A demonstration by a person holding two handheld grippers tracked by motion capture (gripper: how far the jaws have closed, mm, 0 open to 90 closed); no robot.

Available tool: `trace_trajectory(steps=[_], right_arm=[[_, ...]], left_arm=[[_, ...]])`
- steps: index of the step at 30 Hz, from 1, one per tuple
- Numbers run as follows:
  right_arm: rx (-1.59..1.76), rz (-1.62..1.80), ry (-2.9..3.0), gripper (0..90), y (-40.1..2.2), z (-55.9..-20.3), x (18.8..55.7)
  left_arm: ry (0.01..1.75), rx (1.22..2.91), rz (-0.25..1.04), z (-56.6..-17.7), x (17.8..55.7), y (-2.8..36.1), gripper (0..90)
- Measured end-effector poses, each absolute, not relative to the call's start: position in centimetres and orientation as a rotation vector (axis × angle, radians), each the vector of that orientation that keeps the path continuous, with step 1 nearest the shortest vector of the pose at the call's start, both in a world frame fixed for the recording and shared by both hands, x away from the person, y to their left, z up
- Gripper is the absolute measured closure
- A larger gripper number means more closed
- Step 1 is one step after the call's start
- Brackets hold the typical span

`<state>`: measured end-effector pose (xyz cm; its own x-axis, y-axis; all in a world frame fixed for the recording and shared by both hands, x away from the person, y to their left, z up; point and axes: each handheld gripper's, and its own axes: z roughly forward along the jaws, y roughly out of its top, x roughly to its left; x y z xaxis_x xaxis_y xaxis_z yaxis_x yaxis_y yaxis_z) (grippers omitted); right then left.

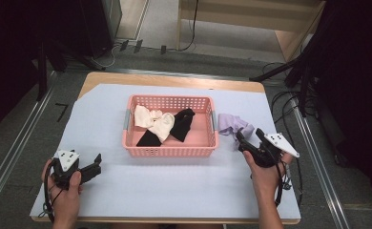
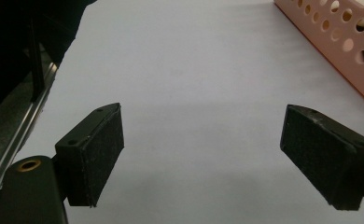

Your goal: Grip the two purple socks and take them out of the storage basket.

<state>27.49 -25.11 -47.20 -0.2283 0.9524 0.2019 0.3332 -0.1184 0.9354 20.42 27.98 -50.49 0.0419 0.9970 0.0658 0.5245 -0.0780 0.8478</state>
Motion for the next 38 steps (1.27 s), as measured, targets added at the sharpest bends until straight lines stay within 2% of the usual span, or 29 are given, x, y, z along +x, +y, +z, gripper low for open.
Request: trace_trajectory(steps=[2,8,25,29,38], right_arm=[[1.433,1.382,1.591,19.7,-25.2,-47.5,26.9],[1.429,1.379,1.635,18.1,-26.0,-48.5,25.1],[1.575,1.288,1.631,19.6,-31.7,-52.8,20.3],[1.573,1.271,1.585,21.9,-32.7,-52.7,19.4],[1.577,1.316,1.567,21.0,-33.0,-52.9,19.0]], left_arm=[[1.541,1.671,0.939,-50.5,20.3,27.9,14.8],[1.511,1.651,0.934,-50.5,20.1,28.0,14.1],[1.44,1.664,0.908,-50.4,19.7,28.0,7.2],[1.442,1.66,0.895,-50.4,19.7,28.1,7.2],[1.453,1.655,0.893,-50.4,19.7,28.1,7.2]])
